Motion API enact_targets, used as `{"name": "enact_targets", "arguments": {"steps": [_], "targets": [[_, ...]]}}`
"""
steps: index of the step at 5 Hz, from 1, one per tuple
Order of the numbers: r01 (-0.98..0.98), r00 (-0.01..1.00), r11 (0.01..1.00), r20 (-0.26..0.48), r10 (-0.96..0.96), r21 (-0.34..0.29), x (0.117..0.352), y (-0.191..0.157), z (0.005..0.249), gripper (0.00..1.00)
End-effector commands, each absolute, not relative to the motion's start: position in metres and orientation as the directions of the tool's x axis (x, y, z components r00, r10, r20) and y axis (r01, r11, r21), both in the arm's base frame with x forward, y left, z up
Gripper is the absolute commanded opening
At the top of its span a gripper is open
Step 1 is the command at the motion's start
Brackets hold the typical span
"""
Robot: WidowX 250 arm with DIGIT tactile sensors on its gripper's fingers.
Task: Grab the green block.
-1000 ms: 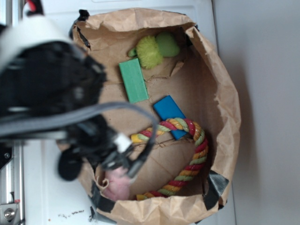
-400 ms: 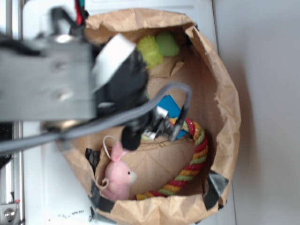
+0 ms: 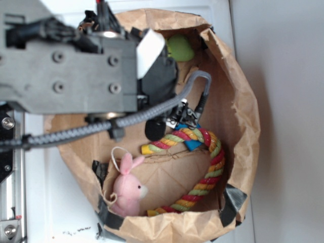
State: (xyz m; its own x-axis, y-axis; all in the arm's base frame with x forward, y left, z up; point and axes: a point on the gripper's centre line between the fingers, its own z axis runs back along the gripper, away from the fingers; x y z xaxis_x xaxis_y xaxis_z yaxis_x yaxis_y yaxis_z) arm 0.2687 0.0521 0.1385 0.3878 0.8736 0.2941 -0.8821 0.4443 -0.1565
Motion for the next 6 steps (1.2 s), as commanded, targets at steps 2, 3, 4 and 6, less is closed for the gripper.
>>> {"name": "enact_targets", "arguments": {"steps": [2,3,4,6], "targets": [[-0.885,0.363,0.427,0.301,0.882,-0.183,0.263,0.065,0.148,1.0],[-0.885,0.363,0.427,0.301,0.882,-0.183,0.263,0.065,0.148,1.0],[-0.894,0.326,0.402,0.331,0.885,-0.195,0.263,0.067,0.119,1.0],[-0.911,0.298,0.358,0.275,0.914,-0.204,0.276,0.064,0.079,1.0]]}}
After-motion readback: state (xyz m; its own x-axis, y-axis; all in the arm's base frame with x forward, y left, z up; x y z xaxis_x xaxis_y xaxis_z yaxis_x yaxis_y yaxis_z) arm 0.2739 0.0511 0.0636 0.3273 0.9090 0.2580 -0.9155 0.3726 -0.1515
